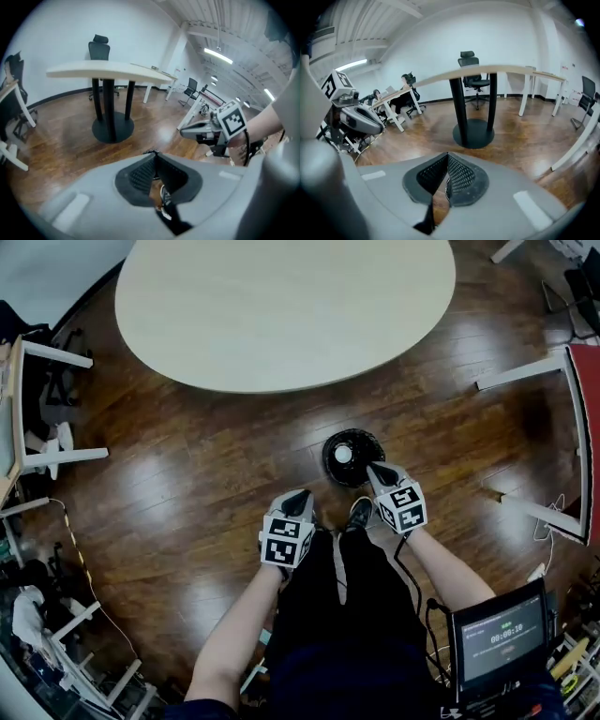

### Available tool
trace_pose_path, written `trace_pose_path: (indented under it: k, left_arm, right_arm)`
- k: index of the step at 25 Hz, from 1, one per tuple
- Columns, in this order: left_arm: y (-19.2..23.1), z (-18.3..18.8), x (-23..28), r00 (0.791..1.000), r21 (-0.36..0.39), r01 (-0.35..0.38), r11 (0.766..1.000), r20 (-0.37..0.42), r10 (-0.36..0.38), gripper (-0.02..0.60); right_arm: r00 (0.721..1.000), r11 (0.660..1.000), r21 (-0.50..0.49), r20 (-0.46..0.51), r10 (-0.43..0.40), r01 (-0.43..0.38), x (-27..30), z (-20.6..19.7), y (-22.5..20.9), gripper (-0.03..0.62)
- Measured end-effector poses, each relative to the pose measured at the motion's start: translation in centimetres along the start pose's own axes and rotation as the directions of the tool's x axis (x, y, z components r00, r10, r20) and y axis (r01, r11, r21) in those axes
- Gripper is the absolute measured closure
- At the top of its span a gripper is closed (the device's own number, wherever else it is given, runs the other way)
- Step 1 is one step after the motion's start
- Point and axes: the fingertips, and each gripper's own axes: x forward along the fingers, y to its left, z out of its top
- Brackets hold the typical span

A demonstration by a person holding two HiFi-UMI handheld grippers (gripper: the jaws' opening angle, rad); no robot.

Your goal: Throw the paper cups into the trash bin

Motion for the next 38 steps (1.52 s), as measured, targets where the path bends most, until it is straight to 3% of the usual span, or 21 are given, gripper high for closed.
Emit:
trace_pose_path:
  k: [6,9,16,24,27,32,38]
  left_arm:
    - [-0.9,7.2,-5.0,0.99,0.086,-0.009,0.996,0.144,-0.003,0.568]
    - [-2.0,6.7,-7.3,0.985,0.06,-0.005,0.998,0.172,-0.005,0.568]
    - [-3.3,7.2,-11.5,0.966,0.016,-0.029,0.999,0.258,0.024,0.568]
    - [-3.6,10.9,-13.2,0.936,0.043,-0.056,0.998,0.351,0.037,0.568]
    - [-4.5,11.5,-14.4,0.926,0.035,-0.066,0.997,0.376,0.049,0.568]
    - [-6.0,11.5,-15.2,0.921,0.018,-0.049,0.999,0.388,0.038,0.568]
    - [-8.7,8.4,-14.6,0.93,0.091,0.034,0.995,0.361,-0.065,0.568]
  right_arm:
    - [0.992,1.0,-0.015,0.127,0.004,-0.002,-5.8,7.9,1.7,0.585]
    - [0.992,0.999,-0.008,0.118,0.042,-0.042,-9.0,8.3,3.7,0.585]
    - [0.964,0.998,0.053,0.265,0.014,-0.029,-15.8,13.6,4.6,0.585]
    - [0.919,0.993,0.108,0.394,0.003,-0.049,-18.8,18.5,4.7,0.585]
    - [0.9,0.99,0.123,0.435,0.01,-0.071,-20.1,19.4,5.3,0.585]
    - [0.893,0.985,0.12,0.447,0.059,-0.125,-20.6,19.5,6.7,0.585]
    - [0.905,0.984,0.167,0.424,-0.016,-0.061,-22.7,15.5,7.4,0.585]
